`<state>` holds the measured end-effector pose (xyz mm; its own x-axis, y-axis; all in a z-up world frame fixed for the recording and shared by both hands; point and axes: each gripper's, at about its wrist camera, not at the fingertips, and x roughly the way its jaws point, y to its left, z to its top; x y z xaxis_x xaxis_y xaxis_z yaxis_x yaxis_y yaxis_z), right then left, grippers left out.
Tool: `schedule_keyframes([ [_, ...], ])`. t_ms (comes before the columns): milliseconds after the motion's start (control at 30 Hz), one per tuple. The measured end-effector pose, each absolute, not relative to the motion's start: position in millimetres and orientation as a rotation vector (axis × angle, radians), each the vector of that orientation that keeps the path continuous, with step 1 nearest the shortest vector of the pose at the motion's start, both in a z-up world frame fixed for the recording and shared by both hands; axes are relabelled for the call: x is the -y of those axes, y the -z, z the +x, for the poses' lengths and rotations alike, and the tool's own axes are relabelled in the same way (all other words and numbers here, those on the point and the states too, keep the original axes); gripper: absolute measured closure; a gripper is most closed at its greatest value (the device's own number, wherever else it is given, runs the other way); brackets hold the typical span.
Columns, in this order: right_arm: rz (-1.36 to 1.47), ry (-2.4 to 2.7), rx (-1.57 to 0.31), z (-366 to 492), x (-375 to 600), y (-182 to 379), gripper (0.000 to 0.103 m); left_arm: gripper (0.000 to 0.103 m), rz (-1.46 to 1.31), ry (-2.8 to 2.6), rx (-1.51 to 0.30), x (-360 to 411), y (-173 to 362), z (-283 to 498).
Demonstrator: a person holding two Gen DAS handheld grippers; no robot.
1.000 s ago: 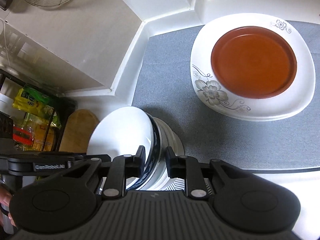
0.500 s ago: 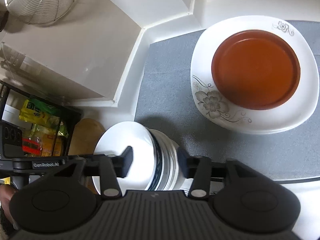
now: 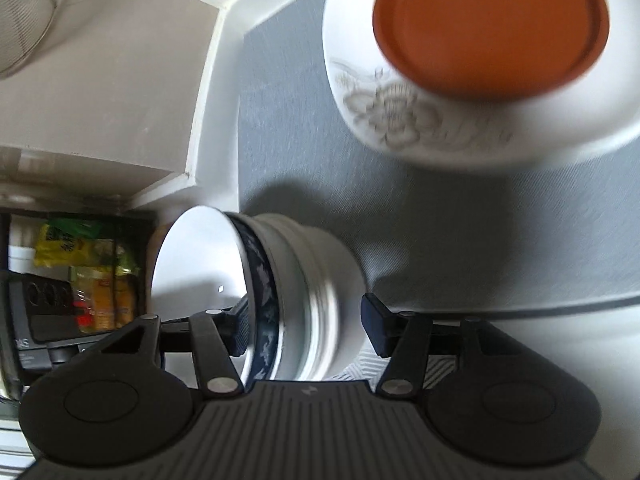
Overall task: Organize plates and bowls
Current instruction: 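Carry the nested bowls above the brown plate with both grippers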
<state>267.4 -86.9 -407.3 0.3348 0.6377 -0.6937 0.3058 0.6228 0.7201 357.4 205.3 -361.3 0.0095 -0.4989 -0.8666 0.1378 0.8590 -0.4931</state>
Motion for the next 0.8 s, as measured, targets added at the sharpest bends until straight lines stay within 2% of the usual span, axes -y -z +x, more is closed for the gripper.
schedule_keyframes([
  [100,0.905,-0.289,-1.181,266,90,393,0.059,0.061,-0.306,0.509,-1.495,-206,357,358],
  [367,0.855,-0.299,-1.204,264,89,385,0.060,0.064,-0.267,0.482,-1.480,-201,352,354],
  [800,0.864,-0.266,-1.176,258,97,380,0.061,0.062,-0.195,0.470,-1.485,-177,341,350],
])
